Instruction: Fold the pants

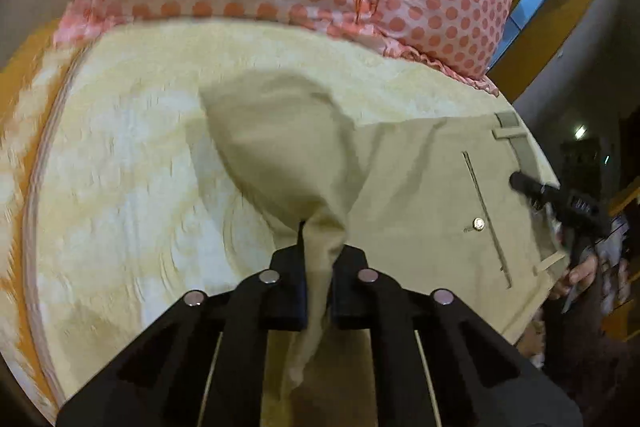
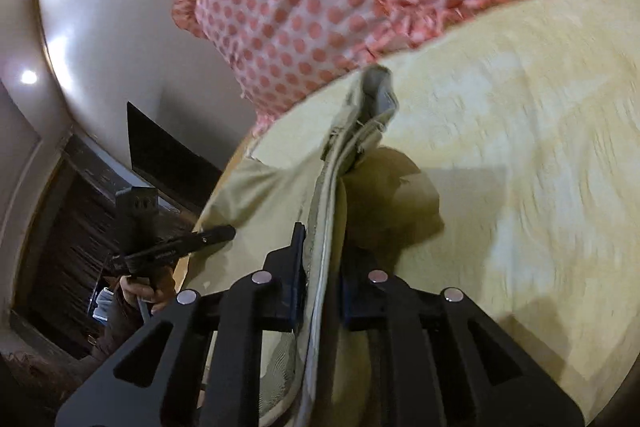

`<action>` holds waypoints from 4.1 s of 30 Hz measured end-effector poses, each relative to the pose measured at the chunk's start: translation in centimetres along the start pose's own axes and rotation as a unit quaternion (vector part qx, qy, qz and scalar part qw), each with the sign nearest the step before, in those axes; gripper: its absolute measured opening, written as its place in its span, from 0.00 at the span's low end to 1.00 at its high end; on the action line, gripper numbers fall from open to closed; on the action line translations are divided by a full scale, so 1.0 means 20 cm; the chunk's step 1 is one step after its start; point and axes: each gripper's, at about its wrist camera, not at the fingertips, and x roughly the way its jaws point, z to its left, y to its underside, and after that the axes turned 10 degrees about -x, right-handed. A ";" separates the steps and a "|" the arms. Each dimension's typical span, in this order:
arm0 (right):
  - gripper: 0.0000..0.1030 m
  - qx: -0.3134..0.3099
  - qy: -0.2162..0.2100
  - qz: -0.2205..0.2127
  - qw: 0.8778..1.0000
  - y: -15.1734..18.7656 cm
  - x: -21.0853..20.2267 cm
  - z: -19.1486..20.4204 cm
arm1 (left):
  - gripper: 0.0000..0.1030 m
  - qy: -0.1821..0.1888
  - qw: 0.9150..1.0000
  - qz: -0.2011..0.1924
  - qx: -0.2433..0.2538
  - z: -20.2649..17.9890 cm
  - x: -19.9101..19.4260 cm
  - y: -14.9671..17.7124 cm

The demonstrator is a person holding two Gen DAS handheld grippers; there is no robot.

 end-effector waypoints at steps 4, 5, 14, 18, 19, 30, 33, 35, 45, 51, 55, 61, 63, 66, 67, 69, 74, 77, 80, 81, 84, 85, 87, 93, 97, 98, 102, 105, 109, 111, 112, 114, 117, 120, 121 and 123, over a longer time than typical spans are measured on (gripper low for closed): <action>0.12 -0.009 0.030 -0.033 0.999 -0.21 0.01 -0.04 | 0.06 -0.007 0.998 -0.061 0.020 -0.08 0.01 -0.19; 0.12 -0.007 0.040 -0.042 0.998 -0.25 0.01 -0.06 | 0.07 -0.018 0.996 -0.083 0.025 -0.10 0.03 -0.25; 0.43 -0.011 0.259 -0.035 0.965 -0.34 0.02 -0.18 | 0.23 -0.162 0.975 -0.153 0.006 -0.07 0.11 -0.39; 0.49 -0.044 0.160 -0.042 0.985 -0.26 -0.02 -0.01 | 0.30 -0.014 0.992 -0.124 -0.022 -0.09 0.03 -0.23; 0.52 -0.046 0.133 -0.020 0.990 -0.23 0.02 0.02 | 0.31 -0.002 0.995 -0.100 -0.021 -0.12 0.07 -0.20; 0.99 -0.083 0.292 0.007 0.953 0.07 0.02 0.35 | 0.86 -0.084 0.990 -0.112 -0.017 -0.21 -0.06 0.17; 0.99 -0.094 0.296 0.012 0.950 0.21 0.04 0.39 | 0.92 -0.111 0.987 -0.117 -0.018 -0.20 -0.12 0.38; 0.99 -0.090 0.304 0.017 0.948 0.28 0.07 0.41 | 0.93 -0.130 0.985 -0.113 -0.025 -0.19 -0.10 0.46; 0.99 -0.138 0.391 -0.005 0.910 0.46 0.14 0.54 | 0.98 -0.195 0.969 -0.148 -0.009 -0.20 -0.07 0.64; 0.99 -0.142 0.391 -0.010 0.909 0.46 0.14 0.53 | 0.98 -0.193 0.967 -0.164 -0.006 -0.19 -0.08 0.65; 0.99 -0.142 0.391 -0.010 0.909 0.46 0.14 0.53 | 0.98 -0.193 0.967 -0.164 -0.005 -0.20 -0.08 0.65; 0.99 -0.141 0.392 -0.011 0.909 0.46 0.14 0.54 | 0.98 -0.193 0.967 -0.164 -0.006 -0.20 -0.08 0.65; 0.99 -0.141 0.392 -0.011 0.909 0.46 0.14 0.54 | 0.98 -0.193 0.967 -0.164 -0.005 -0.20 -0.08 0.65; 0.99 -0.141 0.392 -0.011 0.909 0.46 0.14 0.54 | 0.98 -0.193 0.967 -0.164 -0.005 -0.20 -0.08 0.65; 0.99 -0.141 0.392 -0.011 0.909 0.46 0.14 0.54 | 0.98 -0.193 0.968 -0.164 -0.005 -0.20 -0.08 0.65; 0.99 -0.142 0.392 -0.011 0.909 0.46 0.14 0.54 | 0.98 -0.193 0.967 -0.164 -0.005 -0.20 -0.08 0.65; 0.99 -0.142 0.391 -0.011 0.909 0.46 0.13 0.54 | 0.98 -0.193 0.968 -0.164 -0.005 -0.20 -0.08 0.65; 0.99 -0.142 0.391 -0.011 0.909 0.46 0.13 0.54 | 0.98 -0.193 0.968 -0.163 -0.004 -0.19 -0.08 0.65; 0.99 -0.142 0.391 -0.011 0.909 0.46 0.14 0.54 | 0.98 -0.193 0.967 -0.164 -0.005 -0.20 -0.08 0.65; 0.99 -0.142 0.391 -0.011 0.909 0.46 0.14 0.54 | 0.98 -0.193 0.967 -0.164 -0.005 -0.20 -0.08 0.65; 0.99 -0.142 0.391 -0.011 0.909 0.46 0.13 0.54 | 0.98 -0.193 0.967 -0.165 -0.005 -0.20 -0.08 0.65; 0.99 -0.142 0.391 -0.011 0.909 0.46 0.13 0.54 | 0.98 -0.193 0.967 -0.165 -0.005 -0.20 -0.07 0.65; 0.99 -0.142 0.391 -0.010 0.909 0.46 0.14 0.54 | 0.98 -0.193 0.967 -0.167 -0.005 -0.20 -0.07 0.65; 0.99 -0.138 0.394 -0.011 0.909 0.46 0.14 0.54 | 0.98 -0.194 0.966 -0.170 -0.007 -0.20 -0.07 0.64; 0.99 -0.137 0.396 -0.012 0.908 0.46 0.14 0.53 | 0.98 -0.193 0.966 -0.171 -0.006 -0.20 -0.07 0.64; 0.99 -0.138 0.396 -0.011 0.908 0.46 0.14 0.53 | 0.98 -0.193 0.966 -0.171 -0.006 -0.20 -0.07 0.64; 0.99 -0.138 0.395 -0.011 0.908 0.45 0.14 0.53 | 0.98 -0.193 0.966 -0.170 -0.006 -0.20 -0.07 0.64; 0.99 -0.138 0.396 -0.011 0.908 0.45 0.14 0.53 | 0.98 -0.194 0.966 -0.170 -0.007 -0.20 -0.07 0.64; 0.99 -0.137 0.396 -0.011 0.908 0.45 0.14 0.53 | 0.98 -0.194 0.966 -0.170 -0.007 -0.20 -0.07 0.64; 0.99 -0.137 0.396 -0.012 0.908 0.45 0.14 0.53 | 0.98 -0.194 0.966 -0.170 -0.007 -0.20 -0.07 0.64; 0.99 -0.137 0.396 -0.012 0.908 0.45 0.14 0.53 | 0.98 -0.194 0.966 -0.170 -0.007 -0.20 -0.07 0.64; 0.99 -0.138 0.396 -0.011 0.908 0.45 0.14 0.53 | 0.98 -0.194 0.966 -0.170 -0.007 -0.20 -0.07 0.64; 0.99 -0.138 0.396 -0.012 0.908 0.45 0.14 0.53 | 0.98 -0.194 0.966 -0.170 -0.007 -0.20 -0.07 0.64; 0.99 -0.138 0.396 -0.012 0.908 0.45 0.14 0.53 | 0.98 -0.194 0.966 -0.169 -0.008 -0.20 -0.07 0.64; 0.99 -0.138 0.396 -0.012 0.908 0.45 0.14 0.53 | 0.98 -0.194 0.966 -0.170 -0.007 -0.20 -0.07 0.64; 0.99 -0.138 0.396 -0.012 0.908 0.45 0.14 0.53 | 0.98 -0.194 0.966 -0.170 -0.007 -0.20 -0.07 0.64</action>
